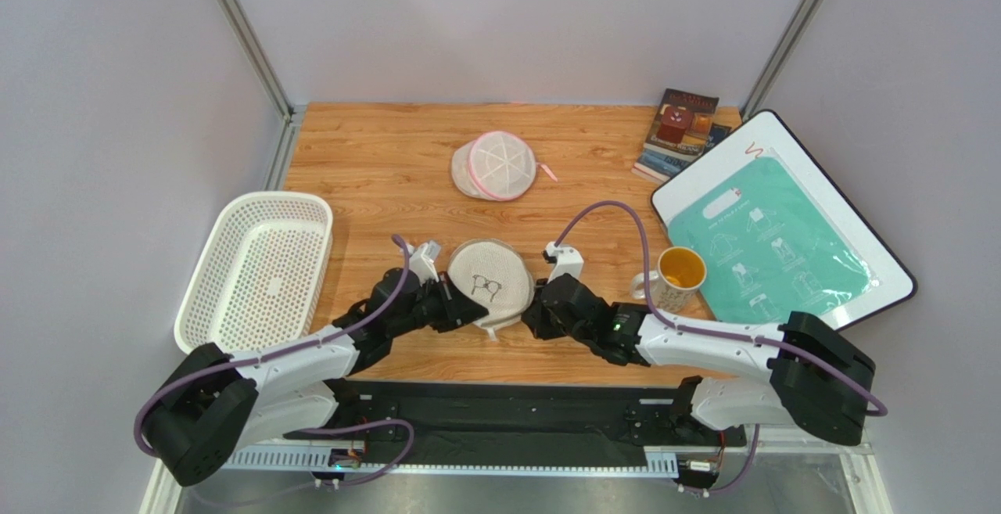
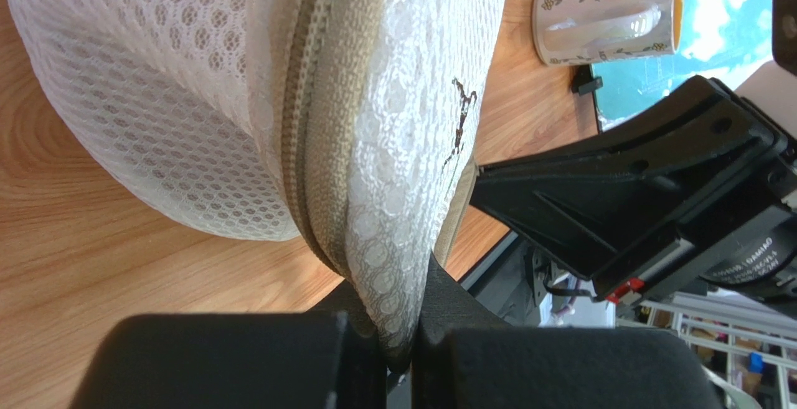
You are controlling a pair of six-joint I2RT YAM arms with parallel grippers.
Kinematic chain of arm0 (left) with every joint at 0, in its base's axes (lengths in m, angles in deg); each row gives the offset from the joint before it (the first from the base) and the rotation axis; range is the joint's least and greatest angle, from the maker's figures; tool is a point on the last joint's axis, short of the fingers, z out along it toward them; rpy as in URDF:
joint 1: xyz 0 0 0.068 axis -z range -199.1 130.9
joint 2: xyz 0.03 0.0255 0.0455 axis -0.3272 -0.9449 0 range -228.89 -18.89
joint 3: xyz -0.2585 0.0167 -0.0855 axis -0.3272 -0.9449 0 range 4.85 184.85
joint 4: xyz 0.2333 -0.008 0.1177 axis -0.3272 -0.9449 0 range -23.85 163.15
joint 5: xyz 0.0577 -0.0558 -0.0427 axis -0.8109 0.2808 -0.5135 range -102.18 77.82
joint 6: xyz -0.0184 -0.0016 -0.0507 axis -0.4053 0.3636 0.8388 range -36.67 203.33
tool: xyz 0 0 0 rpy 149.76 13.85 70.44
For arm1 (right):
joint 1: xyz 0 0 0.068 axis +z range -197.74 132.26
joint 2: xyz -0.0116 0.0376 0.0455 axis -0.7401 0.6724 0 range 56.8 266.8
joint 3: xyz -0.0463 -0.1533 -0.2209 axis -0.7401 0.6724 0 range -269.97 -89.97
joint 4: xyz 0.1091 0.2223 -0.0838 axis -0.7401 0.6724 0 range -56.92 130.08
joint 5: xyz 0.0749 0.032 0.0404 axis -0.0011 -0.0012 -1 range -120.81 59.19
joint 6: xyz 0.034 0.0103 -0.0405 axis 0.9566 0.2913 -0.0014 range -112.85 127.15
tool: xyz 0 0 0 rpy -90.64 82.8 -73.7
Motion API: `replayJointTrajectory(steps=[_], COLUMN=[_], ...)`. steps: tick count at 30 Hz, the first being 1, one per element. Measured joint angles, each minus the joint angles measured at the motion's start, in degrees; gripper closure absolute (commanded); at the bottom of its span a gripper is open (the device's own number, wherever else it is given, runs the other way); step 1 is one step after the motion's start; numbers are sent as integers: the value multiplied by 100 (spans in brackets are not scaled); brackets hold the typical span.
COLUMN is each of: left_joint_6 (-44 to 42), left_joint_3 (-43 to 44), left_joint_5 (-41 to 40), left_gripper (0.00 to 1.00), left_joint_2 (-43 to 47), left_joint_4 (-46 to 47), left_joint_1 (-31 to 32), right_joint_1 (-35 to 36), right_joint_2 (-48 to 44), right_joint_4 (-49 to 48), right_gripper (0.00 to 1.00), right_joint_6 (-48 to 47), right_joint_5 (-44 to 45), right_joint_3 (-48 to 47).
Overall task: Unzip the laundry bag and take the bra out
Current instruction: Unzip the laundry bag at the center of the board.
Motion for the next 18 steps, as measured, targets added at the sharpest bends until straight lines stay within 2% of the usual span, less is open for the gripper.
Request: replayJointTrajectory(steps=[11,18], left_joint_6=[-173,-365], left_joint_3=[44,76], left_joint_5=[369,765], left_gripper=[100,100], left_joint_2=[365,358], left_joint_4=[-295,-404], left_joint_1=[-262,-640], right_joint_1=[-483,-551], right_joint_2=[-264,-509], right_joint_4=[52,81], right_gripper=[100,100], right_joint_6=[-168,-238], right_joint_5=[-170,-402], right_joint_3=[11,17])
